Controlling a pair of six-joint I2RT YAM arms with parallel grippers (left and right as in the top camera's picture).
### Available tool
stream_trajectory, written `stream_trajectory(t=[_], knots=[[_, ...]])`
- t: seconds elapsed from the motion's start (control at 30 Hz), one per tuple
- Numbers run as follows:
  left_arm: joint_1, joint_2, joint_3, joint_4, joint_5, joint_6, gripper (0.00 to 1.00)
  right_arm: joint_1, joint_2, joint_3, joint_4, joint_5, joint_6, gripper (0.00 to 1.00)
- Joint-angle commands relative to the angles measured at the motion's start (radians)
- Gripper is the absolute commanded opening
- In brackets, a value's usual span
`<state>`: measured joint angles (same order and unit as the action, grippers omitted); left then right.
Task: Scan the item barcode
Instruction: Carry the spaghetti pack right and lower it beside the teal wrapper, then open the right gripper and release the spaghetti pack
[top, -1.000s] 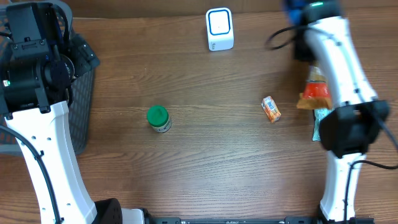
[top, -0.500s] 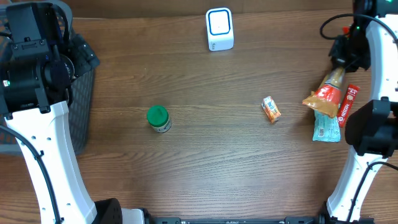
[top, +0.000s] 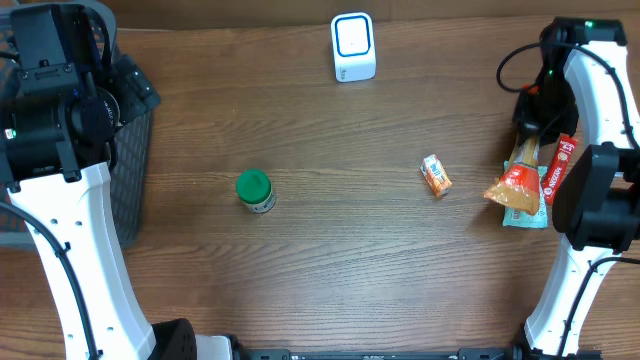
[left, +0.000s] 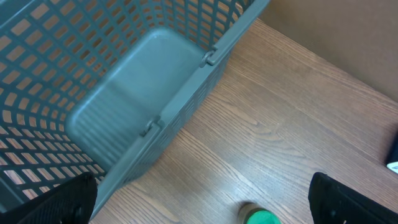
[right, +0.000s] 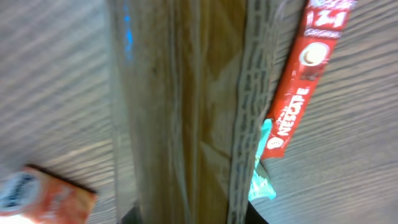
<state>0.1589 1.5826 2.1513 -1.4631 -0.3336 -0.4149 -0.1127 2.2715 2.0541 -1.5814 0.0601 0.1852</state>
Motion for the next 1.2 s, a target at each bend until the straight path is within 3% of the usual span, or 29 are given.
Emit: stream_trajectory(t=[0.0, 0.3, 0.4, 0.53, 0.77, 0.97, 1.17], knots=[[0.004, 0.007, 0.011, 0.001, -0.013, 0.008, 1.00, -0.005, -0.038, -0.046, 0.022, 0.018, -0.070, 0.04], [0.004, 0.007, 0.011, 0.001, -0.013, 0.008, 1.00, -0.006, -0.038, -0.117, 0.108, 0.036, -0.109, 0.06], [0.004, 0.007, 0.011, 0.001, -0.013, 0.008, 1.00, -0.006, -0.038, -0.117, 0.114, 0.036, -0.109, 0.36], [0.004, 0.007, 0.011, 0.001, -0.013, 0.009, 1.00, -0.006, -0.038, -0.117, 0.111, 0.036, -0.109, 0.49], [0.004, 0.007, 0.011, 0.001, -0.013, 0.008, 1.00, -0.003, -0.041, -0.087, 0.087, 0.112, -0.092, 0.90], [0.004, 0.007, 0.011, 0.001, -0.013, 0.008, 1.00, 0.017, -0.084, 0.058, 0.023, 0.077, -0.056, 0.91], [0.004, 0.007, 0.011, 0.001, -0.013, 0.008, 1.00, 0.063, -0.155, 0.101, -0.013, -0.205, -0.151, 0.91]])
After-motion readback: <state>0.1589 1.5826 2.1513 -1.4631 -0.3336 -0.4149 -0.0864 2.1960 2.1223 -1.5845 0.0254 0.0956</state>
